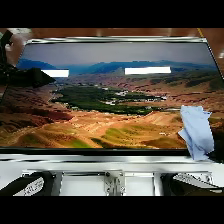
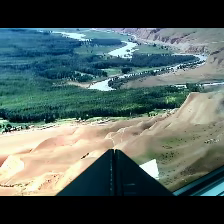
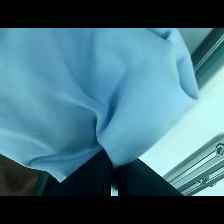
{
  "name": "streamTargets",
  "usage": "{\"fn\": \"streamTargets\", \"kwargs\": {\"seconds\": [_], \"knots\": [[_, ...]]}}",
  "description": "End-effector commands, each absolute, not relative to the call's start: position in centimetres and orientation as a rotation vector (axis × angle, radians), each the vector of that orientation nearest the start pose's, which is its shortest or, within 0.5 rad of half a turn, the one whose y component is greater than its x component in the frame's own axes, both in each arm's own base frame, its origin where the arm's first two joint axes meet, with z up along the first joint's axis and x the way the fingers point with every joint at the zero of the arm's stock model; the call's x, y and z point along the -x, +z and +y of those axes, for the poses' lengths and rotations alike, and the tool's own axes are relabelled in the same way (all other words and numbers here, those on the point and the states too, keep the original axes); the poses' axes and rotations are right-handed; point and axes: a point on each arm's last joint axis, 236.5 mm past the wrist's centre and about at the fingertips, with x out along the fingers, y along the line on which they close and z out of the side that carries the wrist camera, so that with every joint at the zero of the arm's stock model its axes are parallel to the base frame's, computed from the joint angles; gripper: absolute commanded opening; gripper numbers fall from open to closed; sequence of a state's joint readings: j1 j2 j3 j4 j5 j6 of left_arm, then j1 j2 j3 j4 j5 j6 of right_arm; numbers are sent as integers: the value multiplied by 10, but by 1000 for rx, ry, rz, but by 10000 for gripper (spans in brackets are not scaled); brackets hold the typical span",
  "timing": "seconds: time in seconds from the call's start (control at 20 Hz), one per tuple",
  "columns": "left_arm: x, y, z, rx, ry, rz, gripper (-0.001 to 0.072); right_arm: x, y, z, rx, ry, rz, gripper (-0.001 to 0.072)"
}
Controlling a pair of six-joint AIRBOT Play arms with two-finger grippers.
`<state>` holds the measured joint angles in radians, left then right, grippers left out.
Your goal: Fold the shirts.
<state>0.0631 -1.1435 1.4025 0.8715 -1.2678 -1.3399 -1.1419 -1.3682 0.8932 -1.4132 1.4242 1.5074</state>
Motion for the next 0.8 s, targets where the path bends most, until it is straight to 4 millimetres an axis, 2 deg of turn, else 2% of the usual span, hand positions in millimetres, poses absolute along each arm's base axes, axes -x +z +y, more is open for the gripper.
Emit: {"fn": "streamTargets", "kwargs": {"seconds": [0.0, 0.05, 0.1, 0.2, 0.25, 0.35, 0.45, 0.5, 0.55, 0.6, 0.65, 0.7, 0.75], "knots": [[-390, 195, -126, 341, -559, 881, 40, -105, -113, -172, -1175, -687, 1581, 62], [-390, 195, -126, 341, -559, 881, 40, -105, -115, -174, -1169, -701, 1566, 75], [-390, 195, -126, 341, -559, 881, 40, -107, -114, -180, -1155, -710, 1548, 155], [-390, 196, -126, 341, -557, 878, 40, -113, -100, -191, -1094, -676, 1526, 597], [-392, 197, -125, 342, -553, 869, 40, -117, -86, -197, -1058, -655, 1515, 639], [-400, 201, -123, 347, -536, 834, 40, -124, -43, -220, -974, -678, 1459, 639], [-413, 204, -119, 357, -512, 791, 40, -136, 19, -261, -878, -806, 1296, 638], [-420, 204, -117, 359, -501, 773, 40, -153, 54, -282, -840, -849, 1159, 637], [-425, 201, -117, 354, -500, 772, 39, -186, 98, -296, -794, -816, 988, 636], [-427, 191, -120, 324, -499, 801, 38, -220, 140, -301, -728, -754, 849, 636], [-427, 175, -125, 268, -491, 851, 38, -254, 176, -294, -648, -672, 755, 636], [-425, 154, -130, 191, -461, 927, 38, -288, 202, -270, -556, -558, 722, 636], [-421, 132, -134, 104, -418, 1010, 38, -317, 211, -234, -472, -438, 745, 636]]}}
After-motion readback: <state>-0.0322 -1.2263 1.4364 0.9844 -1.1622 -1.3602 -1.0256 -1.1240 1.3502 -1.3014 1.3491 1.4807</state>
